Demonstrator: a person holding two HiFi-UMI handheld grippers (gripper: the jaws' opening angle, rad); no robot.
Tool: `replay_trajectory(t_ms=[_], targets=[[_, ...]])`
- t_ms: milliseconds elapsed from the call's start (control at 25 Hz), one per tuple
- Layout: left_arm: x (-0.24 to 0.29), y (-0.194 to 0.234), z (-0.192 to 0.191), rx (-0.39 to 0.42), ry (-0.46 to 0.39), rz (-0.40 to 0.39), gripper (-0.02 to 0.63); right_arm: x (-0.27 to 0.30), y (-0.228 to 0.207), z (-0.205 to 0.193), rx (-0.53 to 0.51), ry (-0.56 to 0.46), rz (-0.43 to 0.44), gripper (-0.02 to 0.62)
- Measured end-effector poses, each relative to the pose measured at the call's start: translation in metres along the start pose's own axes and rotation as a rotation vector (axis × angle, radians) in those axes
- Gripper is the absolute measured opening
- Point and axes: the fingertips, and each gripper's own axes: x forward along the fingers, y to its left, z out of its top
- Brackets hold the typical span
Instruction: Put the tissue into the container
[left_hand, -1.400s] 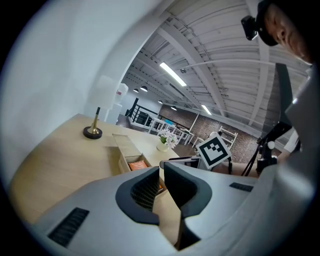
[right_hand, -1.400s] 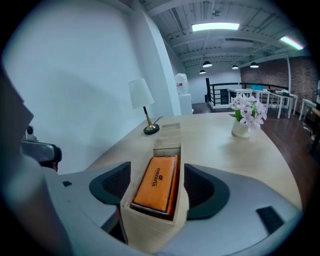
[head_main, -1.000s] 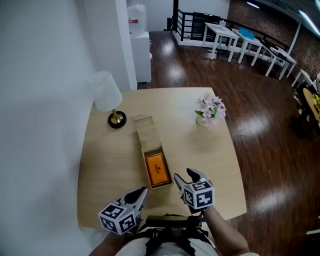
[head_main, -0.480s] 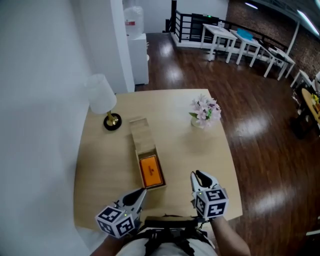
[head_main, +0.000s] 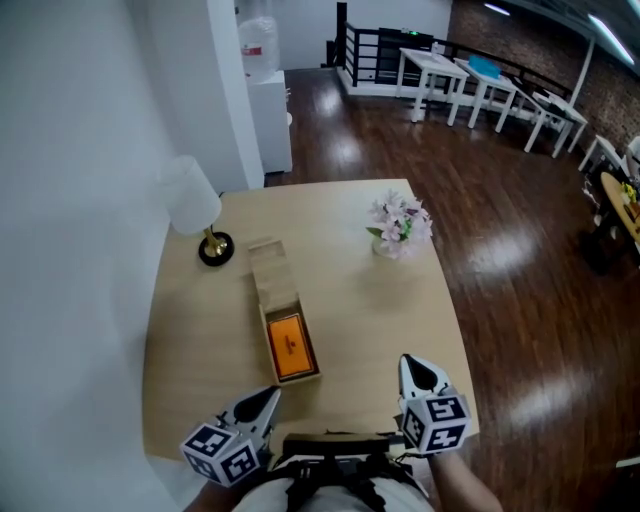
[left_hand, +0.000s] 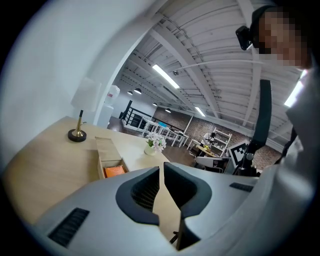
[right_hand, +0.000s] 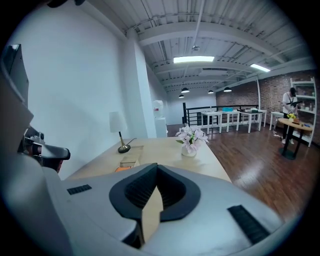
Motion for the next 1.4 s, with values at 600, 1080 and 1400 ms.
replay_trajectory(t_ms=[600,1080,1400], targets=[[0.011,-0.024,-0.008,0.069,0.045,-0.030,0.030,-0.012,-0.005,0.011,-0.011,-0.028,0.030,0.000],[0.010,-0.021,-0.007,0.070,0.043,-0.019,0.029,-0.007,0.008,0.011,-0.057,-0.016,0.046,0.000],[0.008,-0.022,-0.009,0.071,0.048,-0.025,0.029,-0.005,0.017,0.009,-0.066,-0.011,0.070,0.000]])
